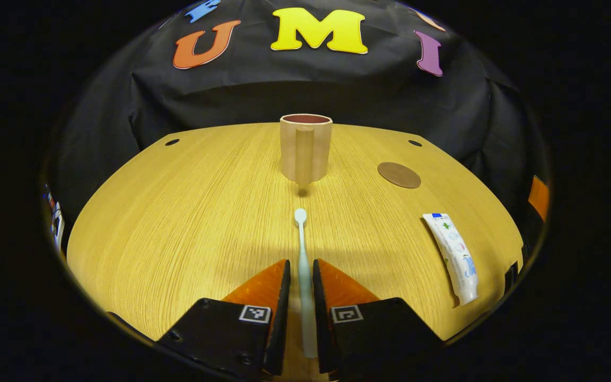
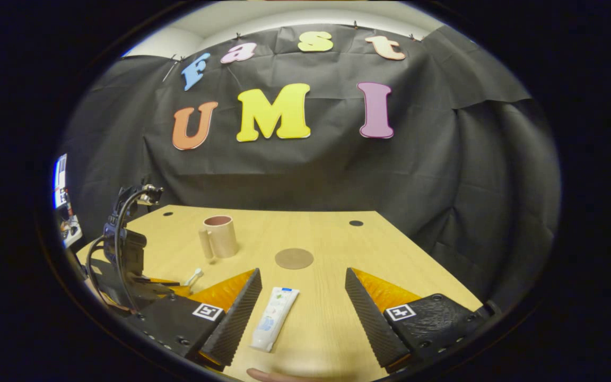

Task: Put the toothbrush and toothpaste on the desktop into the cup, then pick up the cup and place it on the coaster on the desktop.

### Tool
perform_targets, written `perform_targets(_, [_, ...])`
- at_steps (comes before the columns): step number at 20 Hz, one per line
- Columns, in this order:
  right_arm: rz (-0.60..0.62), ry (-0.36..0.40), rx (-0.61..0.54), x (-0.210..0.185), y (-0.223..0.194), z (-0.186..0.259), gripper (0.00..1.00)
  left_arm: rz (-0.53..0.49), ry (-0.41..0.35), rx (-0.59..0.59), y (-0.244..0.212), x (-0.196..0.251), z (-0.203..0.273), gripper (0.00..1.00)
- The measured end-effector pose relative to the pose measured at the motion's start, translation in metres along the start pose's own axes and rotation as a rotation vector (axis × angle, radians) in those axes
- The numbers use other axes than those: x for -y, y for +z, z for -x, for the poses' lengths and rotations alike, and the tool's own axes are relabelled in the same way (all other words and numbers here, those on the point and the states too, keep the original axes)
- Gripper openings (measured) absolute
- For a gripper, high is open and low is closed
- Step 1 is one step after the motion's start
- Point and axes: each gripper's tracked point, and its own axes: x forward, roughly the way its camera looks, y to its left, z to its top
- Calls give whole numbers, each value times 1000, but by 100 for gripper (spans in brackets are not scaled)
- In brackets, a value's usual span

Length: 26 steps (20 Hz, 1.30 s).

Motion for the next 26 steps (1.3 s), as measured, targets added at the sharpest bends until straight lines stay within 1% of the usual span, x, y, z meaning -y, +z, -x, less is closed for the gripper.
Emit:
perform_targets(1, [-3,3,-7,-2,-1,-2,95,2,-3,2,1,-1,1,18])
perform_targets(2, [-6,7,-17,-5,-3,-4,97,1,-10,4,1,0,1,15])
perform_targets(4, [-12,18,-41,-11,-8,-9,98,31,-18,26,3,-3,2,12])
perform_targets(5, [-14,23,-53,-14,-10,-12,95,40,-18,44,4,-3,3,11])
perform_targets(7, [-14,22,-75,-19,-17,-18,95,23,12,92,9,-12,6,10])
perform_targets(9, [-9,16,-103,-21,-27,-26,98,28,21,165,23,-16,19,10])
perform_targets(10, [-9,15,-121,-22,-33,-28,96,20,28,206,31,-19,26,10])
perform_targets(11, [-13,17,-142,-23,-40,-34,96,12,32,250,38,-19,34,10])
perform_targets(12, [-17,20,-168,-25,-48,-40,98,9,31,288,45,-18,43,10])
perform_targets(13, [-23,19,-202,-28,-59,-45,96,15,20,323,52,-16,52,10])
perform_targets(14, [-24,15,-235,-30,-70,-47,96,25,12,350,58,-15,61,10])
perform_targets(15, [-24,16,-259,-32,-78,-50,96,32,8,368,61,-16,67,10])
perform_targets(16, [-26,17,-283,-34,-87,-52,98,37,6,376,63,-17,74,10])
perform_targets(17, [-28,17,-309,-36,-95,-55,96,49,4,385,66,-18,81,10])
perform_targets(19, [-33,20,-356,-40,-108,-57,95,54,-15,411,73,-14,94,10])
perform_targets(20, [-37,15,-383,-40,-115,-59,94,48,-11,426,76,-15,100,10])
perform_targets(22, [-44,11,-431,-41,-128,-60,89,42,-13,449,82,-15,108,10])
perform_targets(23, [-30,-4,-413,-38,-124,-63,83,42,-18,453,84,-14,111,10])
perform_targets(24, [-13,-12,-411,-35,-124,-63,80,44,-23,456,85,-14,113,9])
perform_targets(25, [-17,4,-415,-40,-124,-63,70,48,-24,456,86,-14,114,10])
perform_targets(26, [-37,19,-427,-44,-127,-62,65,52,-22,456,86,-15,114,9])
